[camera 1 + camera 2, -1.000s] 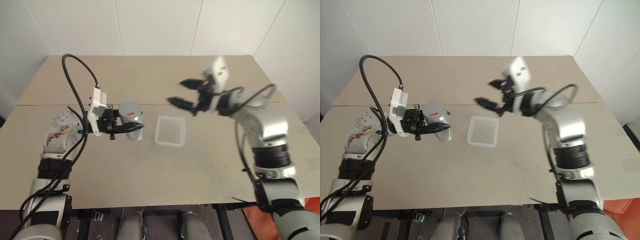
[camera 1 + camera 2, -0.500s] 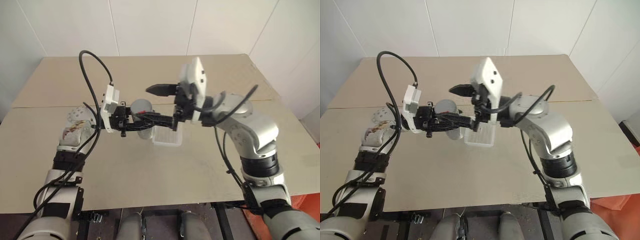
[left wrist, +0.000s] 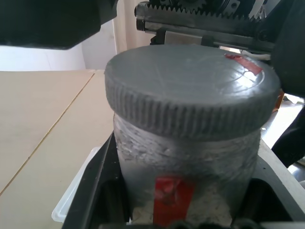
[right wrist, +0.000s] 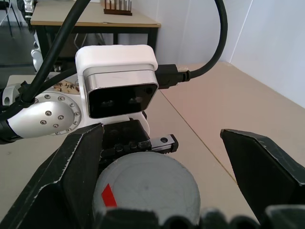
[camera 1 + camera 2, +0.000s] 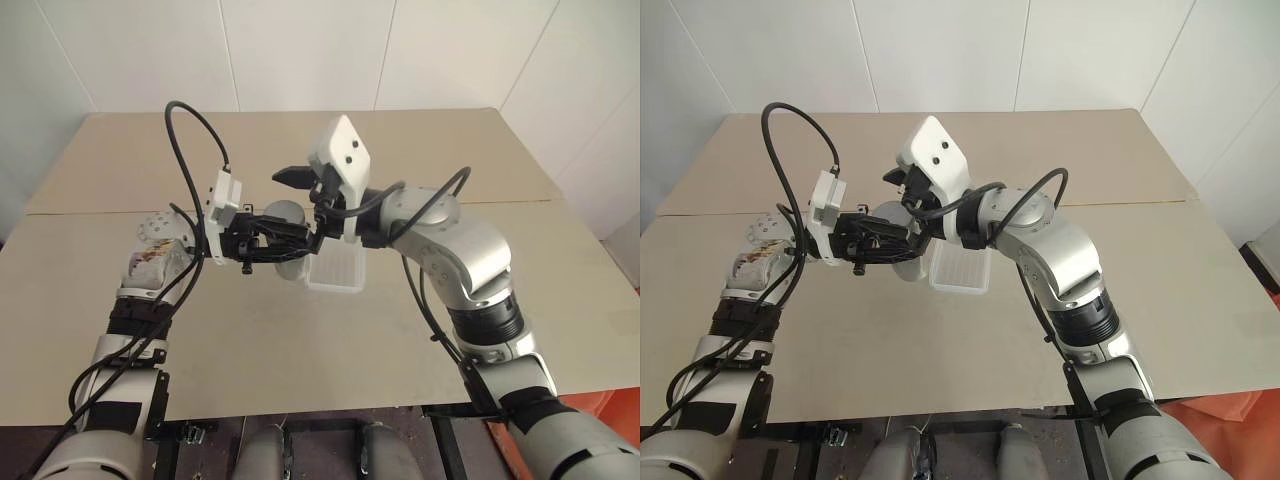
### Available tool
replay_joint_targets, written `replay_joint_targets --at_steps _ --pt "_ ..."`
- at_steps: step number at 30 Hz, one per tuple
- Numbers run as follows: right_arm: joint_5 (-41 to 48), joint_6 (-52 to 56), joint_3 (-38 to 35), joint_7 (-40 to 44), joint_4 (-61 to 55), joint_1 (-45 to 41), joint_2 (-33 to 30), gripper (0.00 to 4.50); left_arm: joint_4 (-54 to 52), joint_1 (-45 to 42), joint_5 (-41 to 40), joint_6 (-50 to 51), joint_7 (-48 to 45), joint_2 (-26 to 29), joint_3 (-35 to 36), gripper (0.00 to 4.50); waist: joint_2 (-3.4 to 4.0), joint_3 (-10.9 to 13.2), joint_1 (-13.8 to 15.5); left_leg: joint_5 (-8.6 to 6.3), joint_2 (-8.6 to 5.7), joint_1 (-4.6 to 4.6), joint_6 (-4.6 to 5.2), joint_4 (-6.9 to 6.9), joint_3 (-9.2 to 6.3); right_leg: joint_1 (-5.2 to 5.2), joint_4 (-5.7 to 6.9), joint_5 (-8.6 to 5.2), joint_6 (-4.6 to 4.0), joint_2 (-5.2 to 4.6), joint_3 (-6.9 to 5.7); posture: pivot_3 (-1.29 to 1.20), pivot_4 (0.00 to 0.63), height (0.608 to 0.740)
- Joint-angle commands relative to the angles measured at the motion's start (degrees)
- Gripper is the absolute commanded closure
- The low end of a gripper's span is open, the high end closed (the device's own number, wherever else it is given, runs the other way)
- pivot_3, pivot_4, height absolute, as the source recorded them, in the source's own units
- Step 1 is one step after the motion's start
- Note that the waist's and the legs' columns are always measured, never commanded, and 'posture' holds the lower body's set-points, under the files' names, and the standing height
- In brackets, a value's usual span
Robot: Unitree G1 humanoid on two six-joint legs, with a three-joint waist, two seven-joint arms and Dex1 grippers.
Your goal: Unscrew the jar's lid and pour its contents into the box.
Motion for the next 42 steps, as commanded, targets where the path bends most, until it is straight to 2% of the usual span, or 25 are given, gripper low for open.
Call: replay_joint_targets --at_steps 1,8,18,27,32,36,42 --pt "-0.24 0.73 -0.51 -0.4 -2.65 -0.22 -0.38 0.03 -1.64 -1.16 -0.48 -1.16 -0.72 0.74 1.13 2.53 0.0 0.0 0.0 0.0 0.0 0.0 0.0 0.0 0.0 0.0 0.0 0.0 0.0 0.0 0.0 0.0 0.15 0.74" --pt "0.35 2.16 -0.71 -0.69 -4.57 0.7 -0.37 0.03 -0.86 -1.39 -0.24 -1.58 -0.69 0.82 1.12 2.53 0.0 0.0 0.01 0.0 0.0 -0.01 0.0 0.0 0.0 -0.01 0.0 0.0 0.0 0.0 0.0 0.0 0.15 0.74" --pt "-1.76 0.77 -1.22 -2.38 -1.34 0.75 0.48 0.03 -0.5 -1.95 -0.31 -1.76 -1.04 1.12 1.11 2.53 0.0 0.0 -0.01 0.0 0.0 -0.01 0.0 0.0 0.0 -0.02 0.0 0.0 0.0 0.0 0.0 0.0 0.15 0.74" --pt "-3.48 -2.5 -4.41 -0.64 2.55 2.72 -6.13 0.03 -1.94 -0.77 -1.14 -1.1 -1.19 3.27 2.3 2.53 0.0 0.0 0.0 0.0 0.0 -0.02 0.0 0.0 0.0 -0.03 0.0 0.0 0.0 0.0 0.0 0.0 0.15 0.74" --pt "-1.37 -1.8 -8.53 -1.06 2.92 3.83 -9.98 0.03 -3.02 0.16 -1.76 -0.44 -0.79 4.56 2.63 2.53 0.0 0.0 0.02 0.0 0.01 -0.02 0.0 0.0 0.0 -0.03 0.0 0.0 0.0 0.0 0.0 0.0 0.15 0.74" --pt "0.32 -1.35 -12.02 -2.16 3.15 4.3 -11.99 0.03 -3.62 0.7 -1.79 0.06 -0.83 5.08 2.88 2.53 0.0 0.0 0.67 -0.02 -0.04 -0.05 0.04 0.01 0.03 0.01 -0.05 0.0 0.0 -0.07 -0.04 0.0 0.15 0.74" --pt "2.4 0.26 -15.01 -2.59 -0.71 6.5 -13.01 0.03 -3.7 0.7 -1.59 0.63 -1.1 4.88 2.92 2.53 0.0 0.0 -0.15 0.0 0.01 -0.05 0.01 -0.04 0.06 -0.08 -0.02 0.0 0.0 -0.01 0.04 0.0 0.15 0.74"
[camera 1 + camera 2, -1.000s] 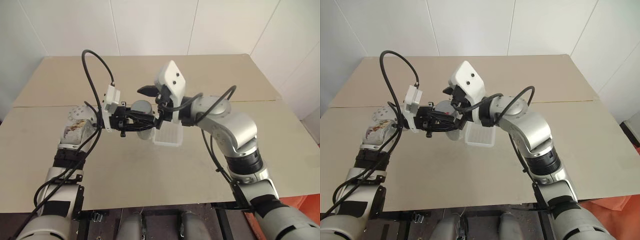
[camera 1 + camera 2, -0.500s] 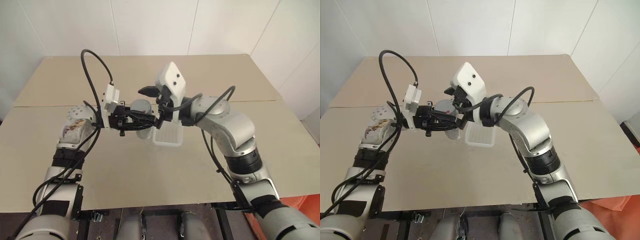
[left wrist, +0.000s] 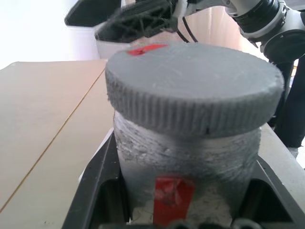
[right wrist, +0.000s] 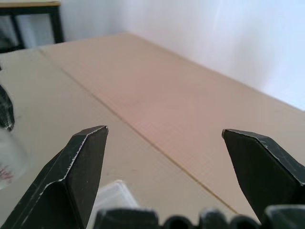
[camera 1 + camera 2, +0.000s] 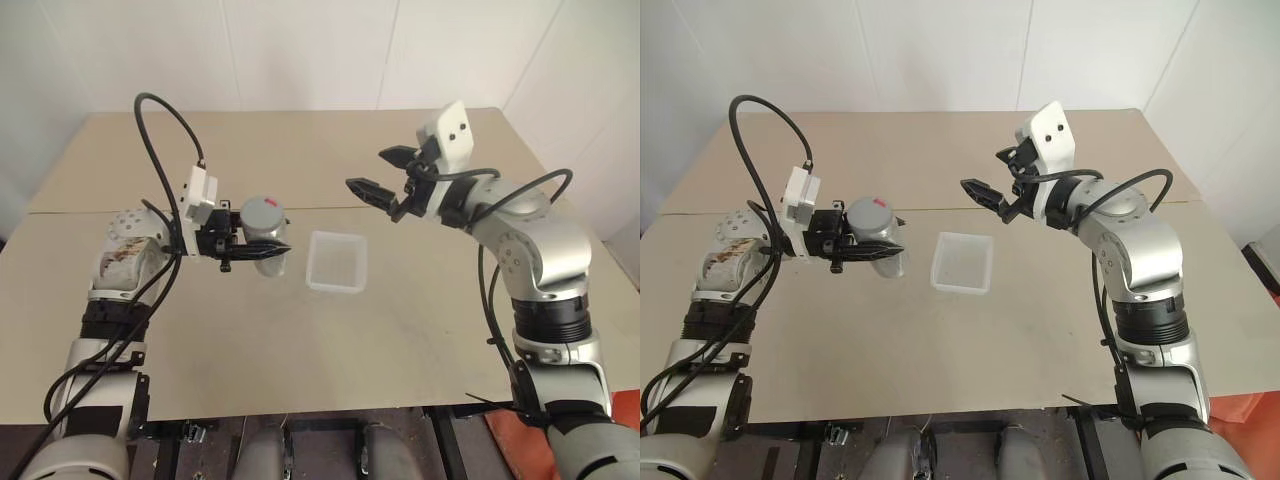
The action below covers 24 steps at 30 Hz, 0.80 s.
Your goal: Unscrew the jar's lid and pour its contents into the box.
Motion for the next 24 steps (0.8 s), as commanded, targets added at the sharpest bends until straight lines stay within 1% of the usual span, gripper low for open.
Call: replay_joint_targets --at_steps 1,5,9,11,13,18,24 --pt "2.12 1.34 -1.84 0.06 -5.61 0.85 -0.23 0.03 -1.66 -0.78 -1.14 0.21 -0.45 0.09 0.77 2.53 0.0 0.0 -0.16 0.0 0.0 0.0 0.0 0.0 0.0 -0.01 0.01 0.0 0.0 0.0 0.01 0.0 0.15 0.74" --pt "4.85 3.24 -0.26 1.15 -10.5 1.22 0.8 0.03 -0.67 -1.61 -0.82 0.0 -0.27 -0.86 0.43 2.53 0.0 0.0 -0.01 0.0 0.0 0.0 0.0 0.0 0.0 -0.04 0.05 0.0 0.0 0.0 0.03 0.0 0.15 0.74" --pt "8.03 5.81 2.43 1.36 -15.43 0.46 3.6 0.03 0.16 -2.23 -0.15 -0.75 0.02 -2.41 -0.12 2.53 0.0 0.0 0.07 0.0 0.0 0.0 0.01 0.01 -0.01 -0.03 0.05 0.0 0.0 0.0 0.03 0.0 0.15 0.74" --pt "7.95 6.04 4.31 0.9 -16.4 -0.37 5.06 0.03 0.53 -2.59 -0.08 -0.89 -0.05 -3.12 -0.17 2.53 0.0 0.0 0.06 0.0 -0.01 0.0 0.01 0.03 -0.01 -0.03 0.06 0.0 0.0 0.0 0.02 0.0 0.15 0.74" --pt "7.75 6.35 5.57 0.19 -16.44 -1.27 6.31 0.03 0.75 -2.84 -0.02 -1.0 -0.14 -3.48 -0.18 2.53 0.0 0.0 0.07 0.0 -0.01 0.0 0.01 0.04 -0.02 -0.03 0.06 0.0 0.0 0.0 0.02 0.0 0.15 0.74" --pt "2.21 4.05 10.96 -1.92 -11.44 -4.93 9.32 0.03 1.04 -3.24 0.05 -1.18 -0.22 -3.94 -0.28 2.53 0.0 0.0 0.03 0.01 -0.01 0.0 0.0 0.03 -0.02 -0.03 0.08 0.0 0.0 0.0 0.02 0.0 0.15 0.74" --pt "-0.1 3.5 13.51 -1.74 -10.06 -6.11 11.66 0.03 1.08 -3.27 0.13 -1.28 -0.28 -3.76 -0.09 2.53 0.0 0.0 0.07 0.01 -0.03 -0.03 -0.01 0.04 -0.01 -0.04 0.07 0.0 0.0 0.0 0.01 0.0 0.15 0.74"
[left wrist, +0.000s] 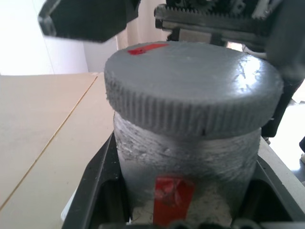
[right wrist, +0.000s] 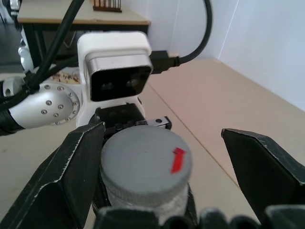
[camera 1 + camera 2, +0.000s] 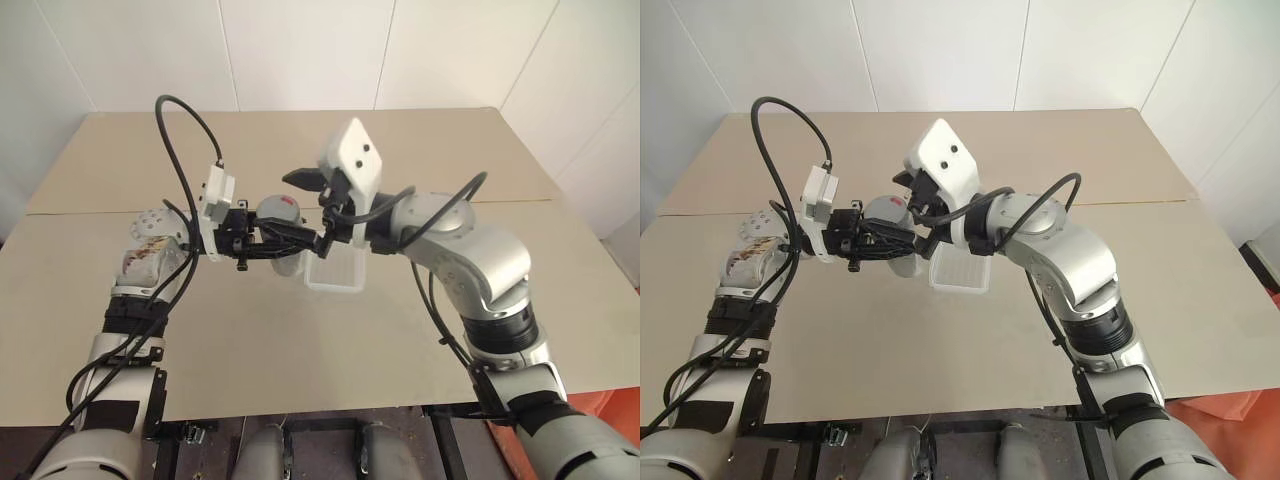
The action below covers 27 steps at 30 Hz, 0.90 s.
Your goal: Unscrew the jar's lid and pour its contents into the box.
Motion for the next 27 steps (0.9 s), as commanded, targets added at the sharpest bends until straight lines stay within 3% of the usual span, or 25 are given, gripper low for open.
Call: replay_joint_targets --at_steps 1,8,18,27 --pt "-1.79 -1.56 0.82 -0.81 -0.39 -1.82 1.33 0.03 -1.25 -1.34 -0.32 -0.88 -0.28 0.48 0.68 2.53 0.0 0.0 0.0 0.0 0.0 0.0 0.0 0.01 0.0 0.0 0.0 0.0 0.0 0.0 0.0 0.0 0.15 0.74" --pt "-3.78 -2.2 -1.1 -1.28 1.81 -1.74 1.72 0.03 -1.79 -0.92 -0.39 -0.68 -0.17 1.05 0.89 2.53 0.0 0.0 -0.03 0.0 0.01 0.0 -0.01 0.0 -0.01 0.0 0.01 0.0 0.0 0.0 -0.01 0.0 0.15 0.74" --pt "-0.61 -1.63 -7.75 0.08 -0.58 1.66 -3.91 0.03 -2.32 -0.09 -0.77 -0.4 -0.69 2.12 0.88 2.53 0.0 0.0 0.0 0.0 0.01 0.0 0.0 0.01 -0.01 0.0 0.01 0.0 0.0 0.0 -0.01 0.0 0.15 0.74" --pt "1.26 -1.7 -8.54 1.29 -3.77 4.84 -6.76 0.03 -2.19 -0.26 -0.74 -0.29 -1.31 2.22 0.58 2.53 0.0 0.0 0.06 0.0 0.01 0.0 0.0 0.0 0.0 0.0 0.01 0.0 0.0 0.0 -0.01 0.0 0.15 0.74"
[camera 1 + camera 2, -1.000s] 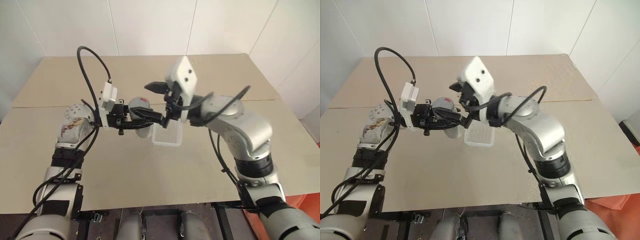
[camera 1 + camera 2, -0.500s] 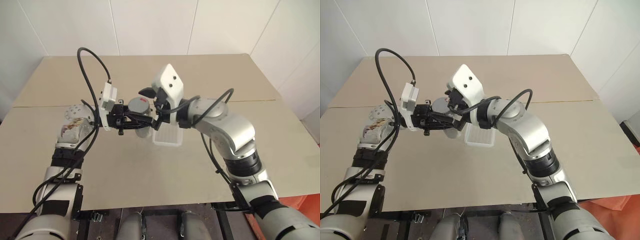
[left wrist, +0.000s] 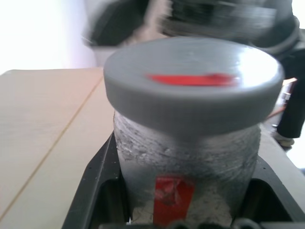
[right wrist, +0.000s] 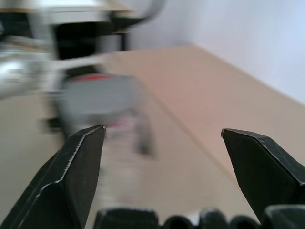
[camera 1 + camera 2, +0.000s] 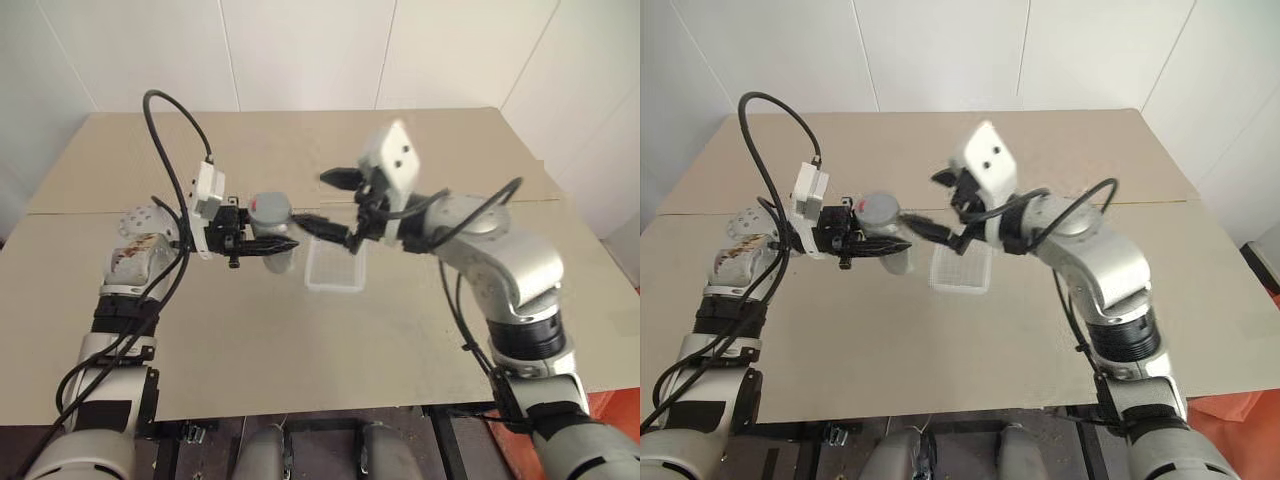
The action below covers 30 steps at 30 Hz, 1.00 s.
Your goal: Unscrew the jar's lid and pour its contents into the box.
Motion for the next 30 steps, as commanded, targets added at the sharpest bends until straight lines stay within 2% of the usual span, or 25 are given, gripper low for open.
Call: replay_joint_targets --at_steps 1,8,16,30 --pt "0.56 -1.33 -1.55 0.4 -2.69 0.66 -0.63 0.03 -1.99 -0.49 -0.63 -0.46 -0.76 0.03 0.14 2.53 0.0 0.0 -0.02 0.0 0.0 0.0 0.0 0.0 0.0 0.0 0.0 0.0 0.0 0.0 0.0 0.0 0.15 0.74" --pt "3.41 -1.13 -0.89 5.13 -6.28 2.61 -2.46 0.03 -1.86 -0.41 -0.42 -0.6 -0.99 -0.18 0.11 2.53 0.0 0.0 -0.05 0.0 0.0 0.0 0.01 0.0 0.0 0.0 0.0 0.0 0.0 0.0 0.01 0.0 0.15 0.74" --pt "2.52 0.17 2.74 1.77 -2.96 -2.8 3.66 0.03 -1.79 -0.6 -0.17 -0.87 -0.91 -1.04 -0.44 2.53 0.0 0.0 -0.21 0.01 0.0 0.01 -0.01 0.0 -0.01 -0.03 0.05 0.0 0.0 0.0 0.01 0.0 0.15 0.74" --pt "1.05 0.09 5.76 1.81 1.35 -5.08 6.26 0.03 -3.2 0.46 -0.46 -0.8 -0.28 -0.87 -0.22 2.53 0.0 0.0 -0.08 0.01 -0.01 -0.01 0.0 0.03 -0.01 -0.02 0.04 0.0 0.0 0.0 0.01 0.0 0.15 0.74"
